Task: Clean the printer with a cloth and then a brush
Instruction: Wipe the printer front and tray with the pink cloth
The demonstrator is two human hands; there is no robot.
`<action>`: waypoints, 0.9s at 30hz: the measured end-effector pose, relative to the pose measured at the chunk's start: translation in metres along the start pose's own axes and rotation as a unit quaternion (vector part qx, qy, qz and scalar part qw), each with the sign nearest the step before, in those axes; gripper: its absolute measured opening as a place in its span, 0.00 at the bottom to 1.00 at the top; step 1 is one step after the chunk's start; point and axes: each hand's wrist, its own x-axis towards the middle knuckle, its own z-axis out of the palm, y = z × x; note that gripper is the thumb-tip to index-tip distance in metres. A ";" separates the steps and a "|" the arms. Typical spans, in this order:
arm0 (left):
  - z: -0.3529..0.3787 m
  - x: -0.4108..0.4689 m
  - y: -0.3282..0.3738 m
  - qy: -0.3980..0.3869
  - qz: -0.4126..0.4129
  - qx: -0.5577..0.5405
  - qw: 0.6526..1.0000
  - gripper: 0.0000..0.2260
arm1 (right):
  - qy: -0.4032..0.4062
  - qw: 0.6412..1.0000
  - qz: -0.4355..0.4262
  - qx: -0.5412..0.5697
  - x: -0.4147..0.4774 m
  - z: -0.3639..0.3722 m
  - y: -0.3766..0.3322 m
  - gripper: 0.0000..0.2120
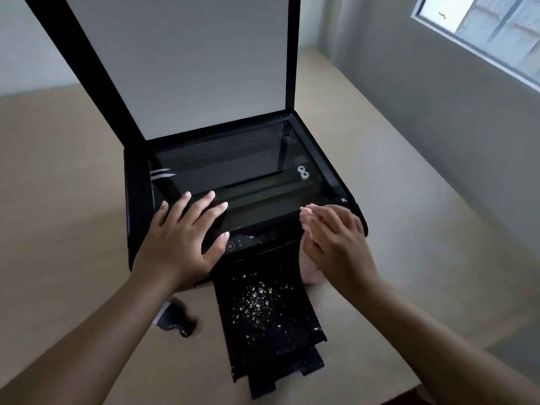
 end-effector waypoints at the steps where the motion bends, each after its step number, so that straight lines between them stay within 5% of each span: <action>1: 0.000 0.000 0.001 -0.001 -0.003 0.001 1.000 0.27 | 0.019 0.998 0.053 -0.005 0.001 -0.004 0.002 0.13; 3: 0.001 -0.002 0.002 -0.002 -0.008 0.004 1.000 0.27 | 0.047 0.994 0.090 0.029 -0.001 -0.002 -0.013 0.11; 6: 0.001 -0.002 0.002 -0.001 -0.013 0.006 1.000 0.27 | 0.014 0.988 0.001 0.156 -0.001 0.012 -0.063 0.12; 10: 0.002 -0.002 0.003 0.000 -0.010 -0.002 1.000 0.27 | -0.013 0.948 0.080 0.307 0.010 0.008 -0.078 0.08; 15: 0.000 -0.003 -0.003 0.027 0.000 -0.122 0.992 0.24 | 0.054 0.961 0.139 0.234 0.016 0.012 -0.063 0.10; 18: -0.009 -0.004 -0.017 0.058 -0.028 -0.256 0.964 0.21 | 0.041 0.972 0.091 0.214 0.026 0.033 -0.115 0.07; 22: -0.005 -0.009 -0.063 0.034 -0.029 -0.120 0.992 0.23 | -0.017 0.977 -0.059 0.202 0.018 0.031 -0.125 0.12; 27: 0.008 -0.006 -0.070 0.076 -0.050 -0.164 0.982 0.21 | 0.093 0.972 0.162 0.143 0.010 0.033 -0.102 0.11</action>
